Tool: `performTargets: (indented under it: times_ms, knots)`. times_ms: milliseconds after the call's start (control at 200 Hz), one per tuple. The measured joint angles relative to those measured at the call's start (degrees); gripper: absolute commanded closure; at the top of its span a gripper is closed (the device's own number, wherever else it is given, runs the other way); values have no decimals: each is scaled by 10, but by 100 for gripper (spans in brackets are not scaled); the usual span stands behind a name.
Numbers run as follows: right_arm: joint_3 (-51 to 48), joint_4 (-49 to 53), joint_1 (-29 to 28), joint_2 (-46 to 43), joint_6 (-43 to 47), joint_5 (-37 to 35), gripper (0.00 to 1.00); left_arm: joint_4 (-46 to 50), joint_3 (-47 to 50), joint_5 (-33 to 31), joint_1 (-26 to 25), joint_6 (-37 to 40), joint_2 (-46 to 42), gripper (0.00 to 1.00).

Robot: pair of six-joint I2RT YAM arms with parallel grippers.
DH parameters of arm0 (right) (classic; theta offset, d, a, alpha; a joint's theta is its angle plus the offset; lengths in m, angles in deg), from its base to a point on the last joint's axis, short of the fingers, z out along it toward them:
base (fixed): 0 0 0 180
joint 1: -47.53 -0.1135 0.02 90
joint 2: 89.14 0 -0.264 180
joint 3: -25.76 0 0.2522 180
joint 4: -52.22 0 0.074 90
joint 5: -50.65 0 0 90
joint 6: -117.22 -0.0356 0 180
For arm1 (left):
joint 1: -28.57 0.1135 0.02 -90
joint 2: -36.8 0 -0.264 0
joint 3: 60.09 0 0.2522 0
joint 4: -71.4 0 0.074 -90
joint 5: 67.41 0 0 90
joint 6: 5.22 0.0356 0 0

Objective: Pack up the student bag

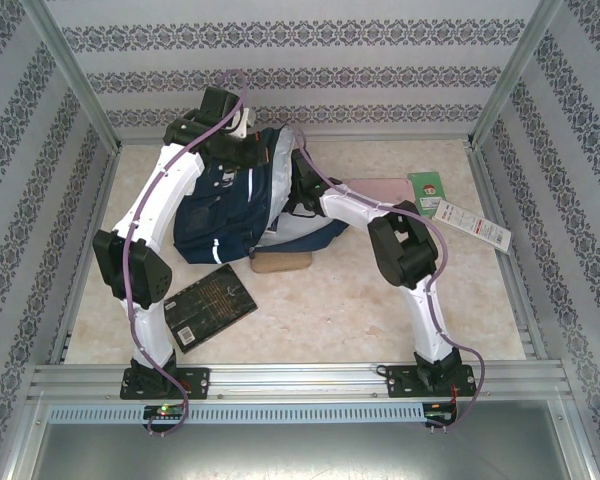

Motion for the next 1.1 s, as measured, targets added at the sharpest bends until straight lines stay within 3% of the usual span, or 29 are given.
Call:
performTargets:
  times_ms: [240, 500, 749, 1099]
  knots:
    - [-80, 11, 21, -76, 19, 1, 47, -26, 31, 15, 3, 0, -5, 100]
    - [-97, -5, 28, -37, 15, 26, 46, -37, 39, 33, 4, -6, -7, 100]
    - [-19, -39, 16, 30, -9, 66, 52, -47, 49, 39, 7, -16, -7, 100]
    - [48, -55, -2, 78, -35, 102, 48, -59, 56, 46, 8, -24, -7, 100]
